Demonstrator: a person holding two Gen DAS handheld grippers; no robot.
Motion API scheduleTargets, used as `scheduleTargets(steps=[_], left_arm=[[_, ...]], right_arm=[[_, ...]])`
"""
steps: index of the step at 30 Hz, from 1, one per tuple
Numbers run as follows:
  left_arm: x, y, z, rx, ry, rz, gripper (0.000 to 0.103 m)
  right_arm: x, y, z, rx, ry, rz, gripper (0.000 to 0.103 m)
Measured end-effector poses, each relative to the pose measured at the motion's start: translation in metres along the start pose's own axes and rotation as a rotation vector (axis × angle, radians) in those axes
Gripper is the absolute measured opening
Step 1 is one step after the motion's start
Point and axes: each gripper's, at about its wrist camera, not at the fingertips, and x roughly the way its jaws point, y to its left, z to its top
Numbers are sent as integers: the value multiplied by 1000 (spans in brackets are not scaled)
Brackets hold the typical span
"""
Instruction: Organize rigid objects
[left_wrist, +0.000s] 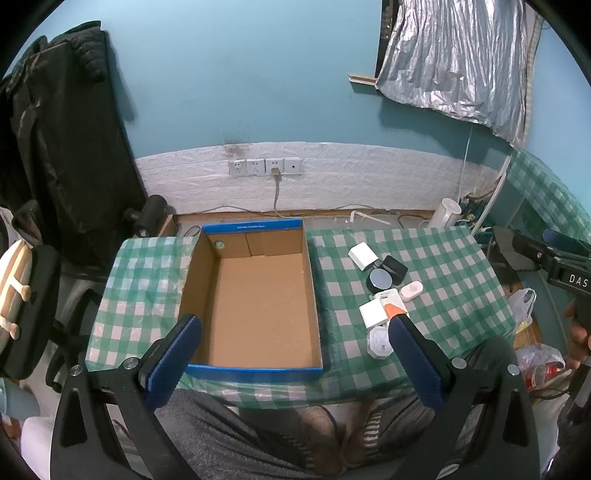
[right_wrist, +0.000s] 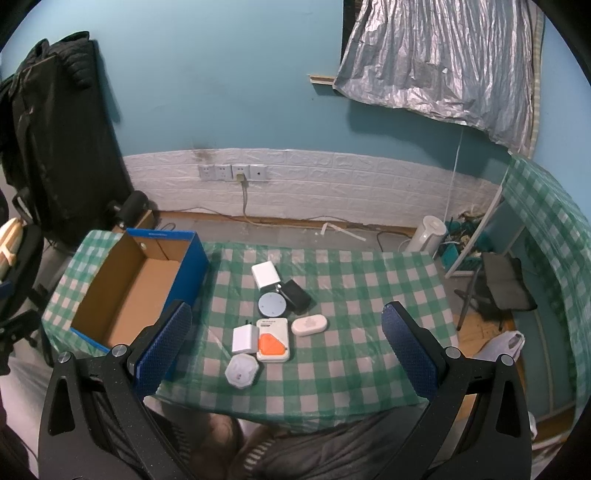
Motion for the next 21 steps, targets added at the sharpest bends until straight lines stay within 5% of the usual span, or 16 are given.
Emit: scheduleTargets(steps=[21], left_arm=[[4, 3, -5, 2, 16, 8, 102]], right_arm=[[3, -1, -1, 4, 10, 8, 102]])
